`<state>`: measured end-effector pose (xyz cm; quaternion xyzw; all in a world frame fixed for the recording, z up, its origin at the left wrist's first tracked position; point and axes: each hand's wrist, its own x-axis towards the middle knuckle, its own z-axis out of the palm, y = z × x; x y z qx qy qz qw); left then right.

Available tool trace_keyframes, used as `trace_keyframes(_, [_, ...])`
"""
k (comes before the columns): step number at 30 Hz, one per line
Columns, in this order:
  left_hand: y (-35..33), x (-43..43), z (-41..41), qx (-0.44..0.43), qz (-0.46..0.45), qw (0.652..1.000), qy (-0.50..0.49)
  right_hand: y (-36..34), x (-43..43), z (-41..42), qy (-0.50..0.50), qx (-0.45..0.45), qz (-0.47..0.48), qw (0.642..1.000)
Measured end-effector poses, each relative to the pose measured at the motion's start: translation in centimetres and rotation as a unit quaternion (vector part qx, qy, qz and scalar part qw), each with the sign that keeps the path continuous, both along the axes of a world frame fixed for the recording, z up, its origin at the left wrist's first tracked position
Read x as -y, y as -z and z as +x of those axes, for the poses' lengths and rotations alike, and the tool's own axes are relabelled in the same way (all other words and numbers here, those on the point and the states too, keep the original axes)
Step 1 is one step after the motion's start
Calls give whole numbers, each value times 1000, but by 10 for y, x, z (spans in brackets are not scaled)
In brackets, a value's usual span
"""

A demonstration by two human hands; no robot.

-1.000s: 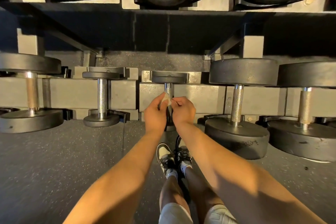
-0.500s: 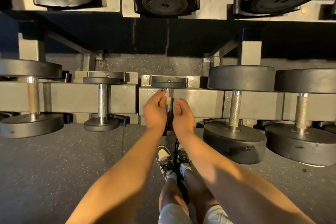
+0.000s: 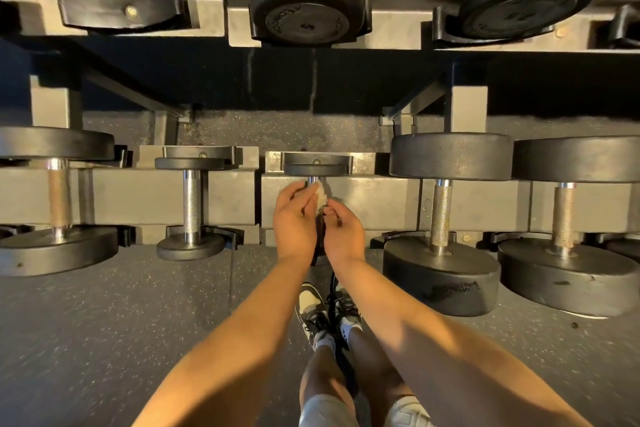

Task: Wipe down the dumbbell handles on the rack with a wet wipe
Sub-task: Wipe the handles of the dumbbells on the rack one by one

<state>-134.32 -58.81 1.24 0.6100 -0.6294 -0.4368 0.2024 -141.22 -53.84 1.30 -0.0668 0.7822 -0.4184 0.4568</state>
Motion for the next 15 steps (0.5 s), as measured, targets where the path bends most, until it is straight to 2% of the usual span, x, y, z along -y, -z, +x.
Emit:
trace_keyframes(3, [7,10,-11,12,-26,999,42,2,-2,2,5,6,0,1000])
trace_keyframes(7, [22,-14,3,-2,-3,1000,20,-2,-9,4,-16,-8,6,1000])
trace_keyframes(10, [18,-36,20,51,-24,998,34,-5,-14,6,-55,-35,23,998])
trace_keyframes(15, [14,-44,31,68,71,995,-14,-5,-22,6,-110,-67,40,991])
